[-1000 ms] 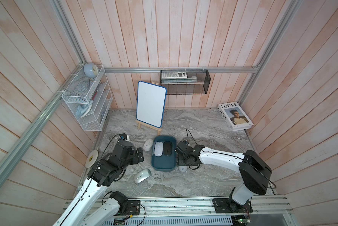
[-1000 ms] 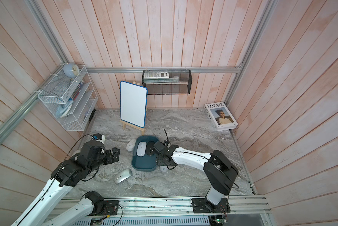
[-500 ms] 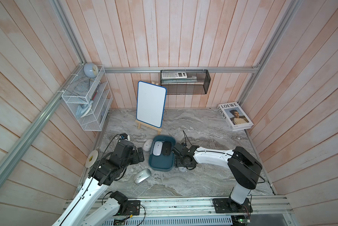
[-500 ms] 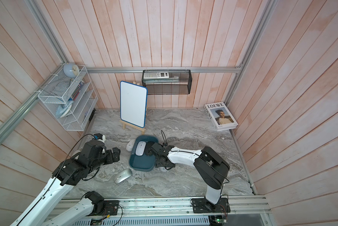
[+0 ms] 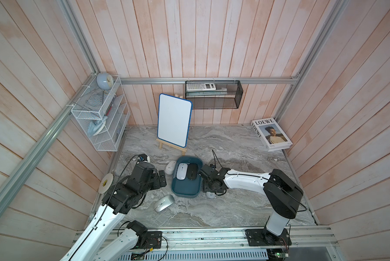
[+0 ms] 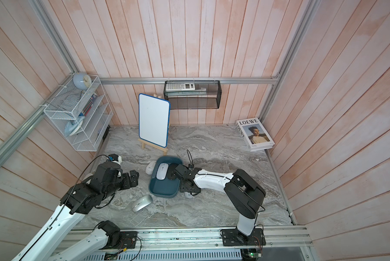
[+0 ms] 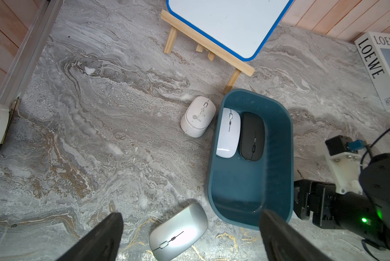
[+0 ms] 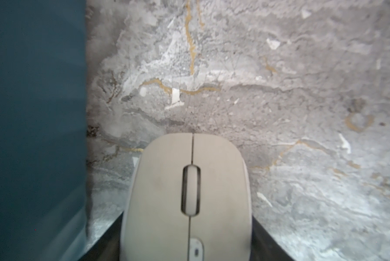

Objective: Put the mouse in the storage box
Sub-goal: Pick up the mouse from the center of the board, then move the storage box to the center of the board.

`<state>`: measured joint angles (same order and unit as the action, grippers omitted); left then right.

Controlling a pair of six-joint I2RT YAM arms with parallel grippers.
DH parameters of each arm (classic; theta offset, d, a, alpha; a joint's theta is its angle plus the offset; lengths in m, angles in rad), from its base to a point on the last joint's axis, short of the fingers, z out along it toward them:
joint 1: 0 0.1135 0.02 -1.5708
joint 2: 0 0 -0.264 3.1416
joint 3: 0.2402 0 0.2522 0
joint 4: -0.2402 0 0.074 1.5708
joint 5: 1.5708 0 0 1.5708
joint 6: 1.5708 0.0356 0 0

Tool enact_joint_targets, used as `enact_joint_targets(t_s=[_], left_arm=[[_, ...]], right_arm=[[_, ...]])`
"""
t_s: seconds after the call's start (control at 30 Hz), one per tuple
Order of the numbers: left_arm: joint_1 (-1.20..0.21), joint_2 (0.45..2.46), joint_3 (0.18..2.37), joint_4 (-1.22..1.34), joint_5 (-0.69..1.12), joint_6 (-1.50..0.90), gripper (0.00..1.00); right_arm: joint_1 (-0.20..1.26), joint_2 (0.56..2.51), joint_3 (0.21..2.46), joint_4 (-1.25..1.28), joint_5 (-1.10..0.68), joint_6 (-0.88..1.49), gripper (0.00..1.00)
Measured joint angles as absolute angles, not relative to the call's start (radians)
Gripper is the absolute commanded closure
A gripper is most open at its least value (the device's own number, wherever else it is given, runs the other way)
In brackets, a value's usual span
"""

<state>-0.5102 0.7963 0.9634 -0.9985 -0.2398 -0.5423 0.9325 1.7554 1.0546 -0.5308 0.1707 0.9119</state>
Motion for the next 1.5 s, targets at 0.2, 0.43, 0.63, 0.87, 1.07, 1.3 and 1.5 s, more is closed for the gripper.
enact_joint_targets(t_s=[0.2, 0.43, 0.63, 0.87, 1.07, 1.3, 1.5], left_arm=[[-0.51, 0.796, 0.963, -0.999, -0.24, -0.542, 0.0], [-0.51, 0.794, 0.963, -0.999, -0.24, -0.542, 0.0], [-0.51, 0.795, 0.963, -0.999, -0.241, -0.543, 0.0], [-0.51, 0.778, 0.963, -0.999, -0.242, -0.543, 0.0], [-0.51, 0.779, 0.963, -0.999, -0.242, -0.543, 0.0], [-0.51, 0.785, 0.963, -0.999, -0.244, -0.543, 0.0], [-0.51, 0.786, 0.963, -0.999, -0.244, -0.543, 0.0]], right_arm=[[0.903, 1.611, 1.031, -0.549, 0.208, 0.898, 0.54], [0.865, 1.441, 1.032, -0.523, 0.261, 0.757, 0.58], [0.863, 1.472, 1.129, -0.424, 0.125, 0.564, 0.61], [0.912, 1.666, 1.266, -0.345, -0.095, 0.438, 0.64], [0.971, 1.863, 1.374, -0.372, -0.171, 0.326, 0.64], [1.028, 1.965, 1.408, -0.435, -0.178, 0.215, 0.63], [1.038, 1.993, 1.409, -0.465, -0.168, 0.149, 0.61]])
